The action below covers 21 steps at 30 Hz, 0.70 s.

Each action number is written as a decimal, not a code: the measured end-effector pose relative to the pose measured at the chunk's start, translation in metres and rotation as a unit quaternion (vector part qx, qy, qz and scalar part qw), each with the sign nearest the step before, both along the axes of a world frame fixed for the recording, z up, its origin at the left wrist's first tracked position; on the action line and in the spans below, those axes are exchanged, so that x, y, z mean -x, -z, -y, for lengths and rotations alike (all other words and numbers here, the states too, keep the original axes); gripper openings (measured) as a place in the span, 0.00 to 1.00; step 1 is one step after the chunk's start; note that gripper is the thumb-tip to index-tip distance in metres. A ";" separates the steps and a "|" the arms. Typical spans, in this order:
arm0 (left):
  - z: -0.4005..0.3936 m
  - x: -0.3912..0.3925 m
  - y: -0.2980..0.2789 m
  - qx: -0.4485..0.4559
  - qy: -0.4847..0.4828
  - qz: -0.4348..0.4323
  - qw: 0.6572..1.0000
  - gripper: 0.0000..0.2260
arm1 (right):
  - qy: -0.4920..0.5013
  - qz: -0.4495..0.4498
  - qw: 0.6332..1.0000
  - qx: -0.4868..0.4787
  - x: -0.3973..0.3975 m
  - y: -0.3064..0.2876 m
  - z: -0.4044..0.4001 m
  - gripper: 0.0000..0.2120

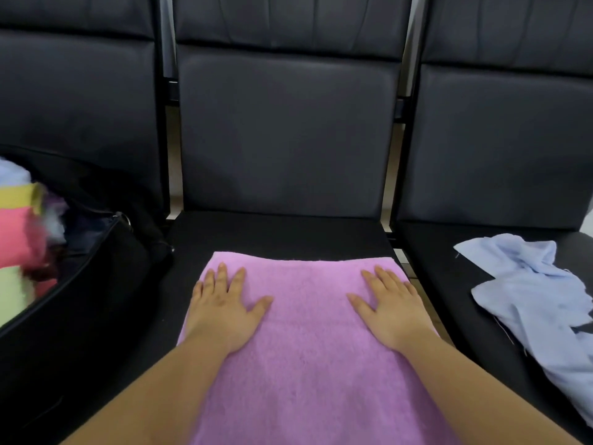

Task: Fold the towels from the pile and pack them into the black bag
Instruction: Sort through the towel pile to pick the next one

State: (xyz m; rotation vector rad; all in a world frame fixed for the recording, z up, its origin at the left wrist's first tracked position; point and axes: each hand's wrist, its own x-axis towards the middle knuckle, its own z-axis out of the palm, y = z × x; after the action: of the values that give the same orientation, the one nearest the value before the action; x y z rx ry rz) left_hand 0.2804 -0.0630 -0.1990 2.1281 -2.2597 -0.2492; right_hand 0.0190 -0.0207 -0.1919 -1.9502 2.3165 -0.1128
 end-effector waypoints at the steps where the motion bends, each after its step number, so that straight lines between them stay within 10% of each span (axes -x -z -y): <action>1: 0.009 0.001 0.000 0.001 -0.001 -0.002 1.000 0.35 | -0.001 -0.002 1.000 0.004 0.002 0.000 0.009 0.31; 15: 0.125 0.023 0.008 0.094 -0.026 -0.039 0.995 0.33 | 0.004 0.015 0.992 0.124 0.018 0.010 0.121 0.29; 18: 0.131 0.028 0.008 0.245 -0.041 -0.110 0.962 0.20 | 0.043 -0.024 0.963 0.265 0.018 0.013 0.132 0.24; 21: 0.130 0.030 0.004 0.244 -0.060 -0.145 0.957 0.08 | 0.111 0.003 0.971 0.210 0.018 0.009 0.132 0.10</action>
State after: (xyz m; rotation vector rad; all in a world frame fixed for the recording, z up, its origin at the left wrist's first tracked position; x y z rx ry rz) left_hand 0.2503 -0.1930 -0.2030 1.8206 -1.7899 0.0051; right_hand 0.0009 -0.1532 -0.2005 -1.8294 2.6706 -0.6768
